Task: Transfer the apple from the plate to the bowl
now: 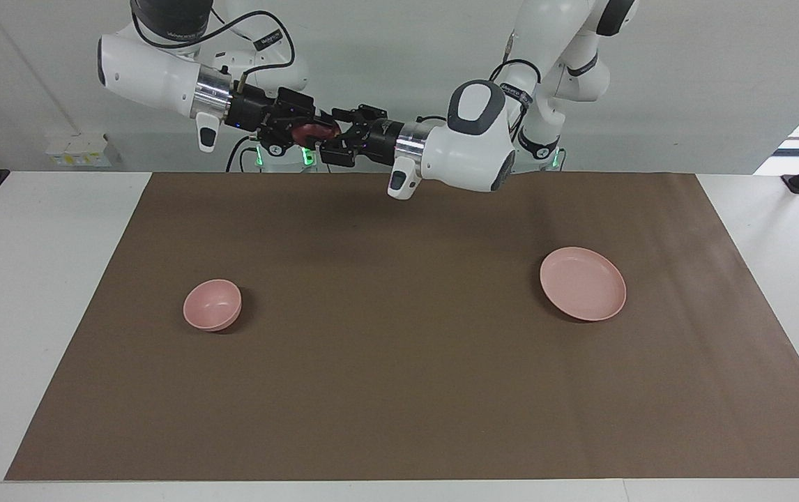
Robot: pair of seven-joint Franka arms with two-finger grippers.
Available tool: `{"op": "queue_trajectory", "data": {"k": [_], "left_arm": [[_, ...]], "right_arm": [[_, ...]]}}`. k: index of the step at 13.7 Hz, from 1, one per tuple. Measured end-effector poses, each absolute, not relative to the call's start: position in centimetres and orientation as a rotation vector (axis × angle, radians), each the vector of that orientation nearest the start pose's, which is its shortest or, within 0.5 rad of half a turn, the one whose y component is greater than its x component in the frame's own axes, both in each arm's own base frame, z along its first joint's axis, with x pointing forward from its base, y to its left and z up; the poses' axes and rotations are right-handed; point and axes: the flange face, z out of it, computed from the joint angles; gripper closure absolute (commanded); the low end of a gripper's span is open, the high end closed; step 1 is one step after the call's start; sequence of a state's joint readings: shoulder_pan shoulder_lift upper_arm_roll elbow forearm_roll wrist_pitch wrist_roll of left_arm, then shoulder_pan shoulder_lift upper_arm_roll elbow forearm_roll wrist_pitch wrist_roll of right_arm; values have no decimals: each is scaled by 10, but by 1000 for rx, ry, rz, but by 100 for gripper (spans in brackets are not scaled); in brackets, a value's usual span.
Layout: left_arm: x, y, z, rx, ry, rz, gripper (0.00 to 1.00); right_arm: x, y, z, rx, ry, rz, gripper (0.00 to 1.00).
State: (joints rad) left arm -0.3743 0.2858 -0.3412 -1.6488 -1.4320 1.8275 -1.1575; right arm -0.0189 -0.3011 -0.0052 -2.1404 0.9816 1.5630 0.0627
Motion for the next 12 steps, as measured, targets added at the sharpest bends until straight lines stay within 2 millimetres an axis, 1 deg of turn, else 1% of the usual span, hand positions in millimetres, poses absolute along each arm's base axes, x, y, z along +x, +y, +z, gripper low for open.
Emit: {"op": "queue_trajectory", "data": {"k": [1,3,5,6,8,9,12], "left_arm": [[460,-469,517,1741,911,-1411,0],[462,-463,509,1839,916,-1351,0],[466,-455,499,1978,878,-1243,0],[471,-448,495,2017,853,-1197,0],[487,-427,488,2080,840,-1116,0],[495,-416,484,2120,837,-1070,0],[518,-381,475,2238,780,-919,0]], "right_arm": [[448,75,553,-2181,233,320,100],[453,62,546,-2315,200,303,100],[461,51,541,-2447,165,298,100],[465,45,538,-2519,135,292,100],[472,34,527,-2650,59,283,100],[478,29,517,-2699,12,273,100],[505,13,482,-2863,-85,225,100]]}}
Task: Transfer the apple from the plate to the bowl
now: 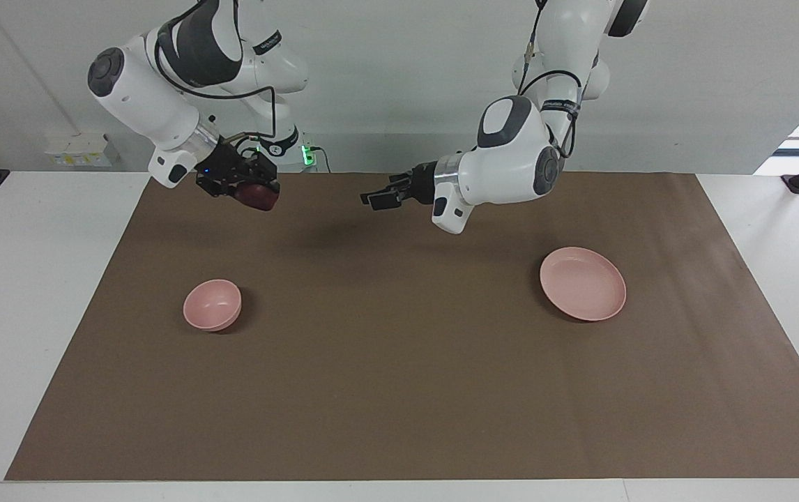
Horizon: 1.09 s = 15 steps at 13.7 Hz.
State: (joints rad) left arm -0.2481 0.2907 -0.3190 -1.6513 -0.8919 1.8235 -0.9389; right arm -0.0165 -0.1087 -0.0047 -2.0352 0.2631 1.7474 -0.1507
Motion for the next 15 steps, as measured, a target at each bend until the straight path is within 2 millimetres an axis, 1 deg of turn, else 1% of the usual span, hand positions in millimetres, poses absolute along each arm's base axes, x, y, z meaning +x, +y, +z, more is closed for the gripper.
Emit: {"op": "queue_trajectory", "data": {"k": [1,2,4,5,6,7,9,11,12,13,15], "left_arm": [[529,-365,473,2275,778,-868,0],[537,-351,471,2321,762,-815,0],[548,-329,467,2425,704,-707,0],[554,-319,466,2463,671,-661,0],[558,-311,465,2495,630,-621,0],[562,-304,465,2530,580,-578,0],[572,-288,467,2586,513,-495,0],[581,-274,472,2589,517,-451,0],[586,-266,477,2584,523,-424,0],[590,-259,489,2581,522,-387,0],[586,-252,517,2602,509,-306,0]], "right_arm": [[517,9,473,-2915,-115,216,100],[528,8,470,-2960,-149,215,100],[551,9,476,-3072,-242,203,100],[560,14,481,-3131,-303,199,100],[566,20,483,-3184,-363,205,100],[570,25,482,-3225,-416,217,100],[576,32,467,-3270,-551,268,100],[584,29,454,-3300,-699,285,100],[587,26,449,-3317,-755,288,100],[591,23,444,-3342,-801,291,100],[603,22,432,-3383,-886,249,100]]}}
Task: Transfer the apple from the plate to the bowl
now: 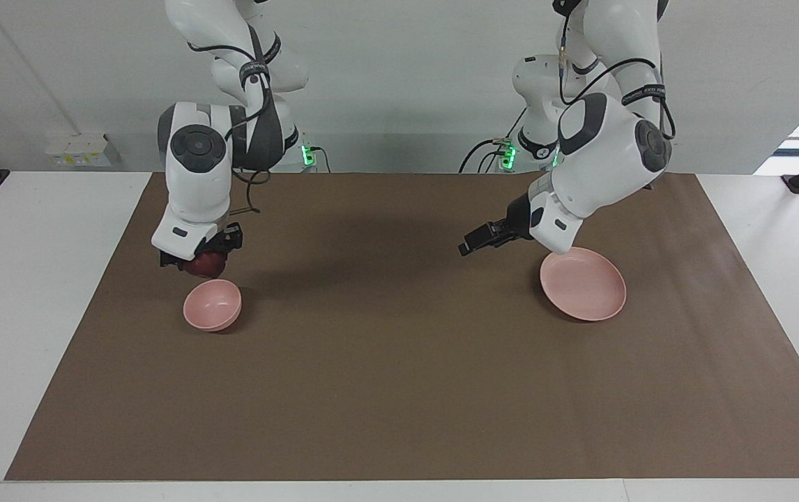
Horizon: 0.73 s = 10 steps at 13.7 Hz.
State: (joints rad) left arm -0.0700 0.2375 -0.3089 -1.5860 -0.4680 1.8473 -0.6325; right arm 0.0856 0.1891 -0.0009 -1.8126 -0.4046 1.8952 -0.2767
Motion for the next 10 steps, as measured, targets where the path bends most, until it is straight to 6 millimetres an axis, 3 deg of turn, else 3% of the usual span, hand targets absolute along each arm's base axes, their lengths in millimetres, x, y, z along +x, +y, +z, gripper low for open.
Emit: {"op": "queue_trajectory", "data": {"k": [3,7,10], "left_arm": [[586,-238,530,-3488,-656,293,0],[594,-201,541,-3452,-398,89,0],[606,-134,552,-3416,-180,-38,0]], "right_arm": [[618,25,405,-3393,-971,200,100],[627,21,376,-3385,-999,206,100],[628,4,356,-3382,-970,228,100]]}}
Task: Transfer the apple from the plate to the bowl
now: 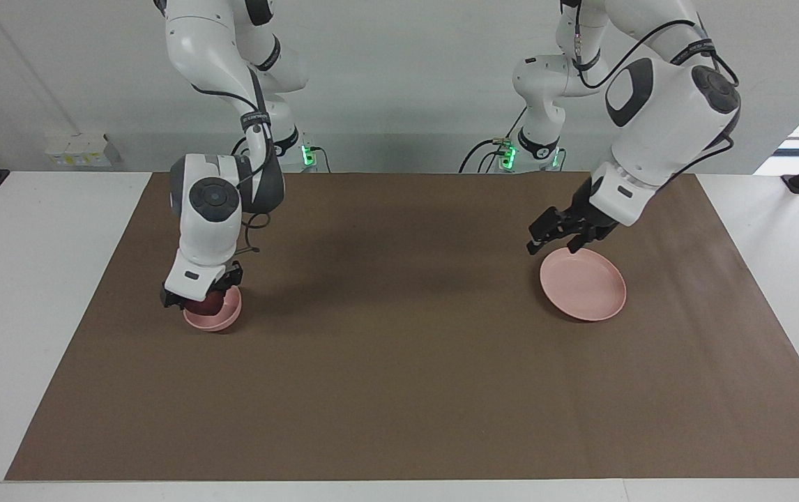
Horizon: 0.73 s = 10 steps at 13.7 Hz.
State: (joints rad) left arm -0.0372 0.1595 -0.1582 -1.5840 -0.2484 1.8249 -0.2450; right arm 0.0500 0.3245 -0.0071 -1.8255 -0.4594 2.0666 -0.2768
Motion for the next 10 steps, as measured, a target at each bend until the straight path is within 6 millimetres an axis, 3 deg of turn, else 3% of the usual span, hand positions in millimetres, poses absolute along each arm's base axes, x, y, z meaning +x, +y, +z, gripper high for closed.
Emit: {"op": "queue_trajectory", "data": {"k": [2,4,7,10], "left_arm": [[608,-84,559,-3363,-5,-87,0],[607,-49,567,-3264,158,-131,0],[594,-37,591,-3147,254,-155,0],[568,-29,620,-3138,244,-116,0]], "right_arm": [[627,-4,345,-3378,-956,238,100],[628,-4,339,-3374,-959,246,100],[628,-2,338,-3371,-965,246,100],[627,1,337,-3366,-971,249,100]]}}
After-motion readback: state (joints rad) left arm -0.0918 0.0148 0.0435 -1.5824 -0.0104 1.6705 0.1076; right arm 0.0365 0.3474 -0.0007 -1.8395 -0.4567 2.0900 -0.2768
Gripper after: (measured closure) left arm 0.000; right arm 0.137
